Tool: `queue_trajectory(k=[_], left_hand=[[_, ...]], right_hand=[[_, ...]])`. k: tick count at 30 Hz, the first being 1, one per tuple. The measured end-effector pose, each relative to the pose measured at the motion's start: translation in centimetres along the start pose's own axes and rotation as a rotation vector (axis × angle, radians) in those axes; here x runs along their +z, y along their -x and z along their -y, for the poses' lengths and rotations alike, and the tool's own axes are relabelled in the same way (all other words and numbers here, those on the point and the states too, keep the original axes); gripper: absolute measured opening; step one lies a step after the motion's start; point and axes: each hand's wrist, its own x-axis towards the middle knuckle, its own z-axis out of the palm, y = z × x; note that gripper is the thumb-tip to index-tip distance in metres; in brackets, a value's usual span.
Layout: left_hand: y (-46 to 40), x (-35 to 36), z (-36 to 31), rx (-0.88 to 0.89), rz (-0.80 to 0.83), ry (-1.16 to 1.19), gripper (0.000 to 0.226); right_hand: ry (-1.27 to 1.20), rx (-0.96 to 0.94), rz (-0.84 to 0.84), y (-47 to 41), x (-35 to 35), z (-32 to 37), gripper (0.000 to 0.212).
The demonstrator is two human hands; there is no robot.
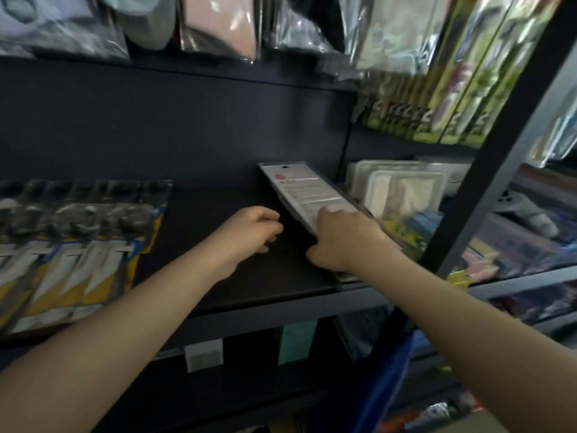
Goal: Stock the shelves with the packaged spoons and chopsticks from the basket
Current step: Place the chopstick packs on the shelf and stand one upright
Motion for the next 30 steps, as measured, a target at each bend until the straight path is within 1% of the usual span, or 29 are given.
queue_trajectory(k=[3,5,6,9,12,14,16,17,18,19,20,21,22,23,25,26,27,30], left_hand=[[-0.2,0.9,0.0,-0.005,-0.068,0.075,0.03],[0.0,1.1,0.2,0.003,-0.102,0.115,0.027],[0.1,1.2,0.3,0.003,-0.11,0.133,0.026],[0.0,1.3,0.6,0.009,-0.091,0.131,0.032],[-0.5,1.7,0.3,0.026,-0.1,0.104,0.036],[-0.8,1.9,-0.2,0.029,-0.135,0.118,0.044],[-0.6,2.2,-0.8,0.046,-0.15,0.174,0.055],[-0.4,2.6,-1.1,0.075,-0.141,0.249,0.054],[-0.1,2.9,-1.4,0.112,-0.124,0.35,0.047],[0.3,3.2,-1.6,0.135,-0.115,0.453,0.042],[0.5,3.3,-1.8,0.138,-0.123,0.561,0.037],[0.5,3.3,-1.8,0.117,-0.161,0.641,0.033],[0.4,3.0,-1.7,0.083,-0.211,0.695,0.03],[0.2,2.7,-1.5,0.047,-0.257,0.696,0.029],[-0.2,2.1,-0.9,-0.002,-0.314,0.615,0.031],[-0.3,1.9,-0.5,-0.019,-0.315,0.569,0.032],[-0.3,1.9,-0.3,-0.041,-0.295,0.542,0.033],[-0.4,1.6,-0.2,-0.075,-0.243,0.543,0.029]], right_hand=[[0.089,-0.015,-0.108,-0.4,1.2,1.0,0.045],[0.141,-0.066,-0.146,-0.7,1.5,0.9,0.043],[0.13,-0.091,-0.165,-0.9,1.2,0.4,0.042],[-0.074,-0.13,-0.2,-1.4,-1.3,-2.2,0.037],[-0.269,-0.223,-0.178,-1.7,-4.9,-5.5,0.019],[-0.48,-0.26,-0.164,-1.5,-6.4,-6.9,0.029],[-0.885,-0.245,-0.094,-1.1,-7.1,-7.3,0.028],[-1.118,-0.215,-0.008,-1.1,-7.0,-7.2,0.023],[-1.324,-0.166,0.1,-1.1,-6.8,-6.9,0.016],[-1.473,-0.116,0.191,-1.3,-6.3,-6.6,0.011],[-1.574,-0.078,0.238,-1.7,-5.5,-6.4,0.012],[-1.618,-0.047,0.244,-2.1,-4.7,-6.3,0.014],[-1.577,-0.016,0.212,-2.6,-3.7,-6.2,0.016],[-1.403,-0.001,0.151,-2.9,-2.9,-6.4,0.019],[-0.859,-0.005,0.08,-3.1,-1.8,-6.8,0.031],[-0.652,0.006,0.056,-3.3,-1.3,-7.1,0.04],[-0.569,0.049,0.061,-3.5,-0.9,-7.4,0.047],[-0.594,0.224,0.167,-4.0,0.1,-7.7,0.061]])
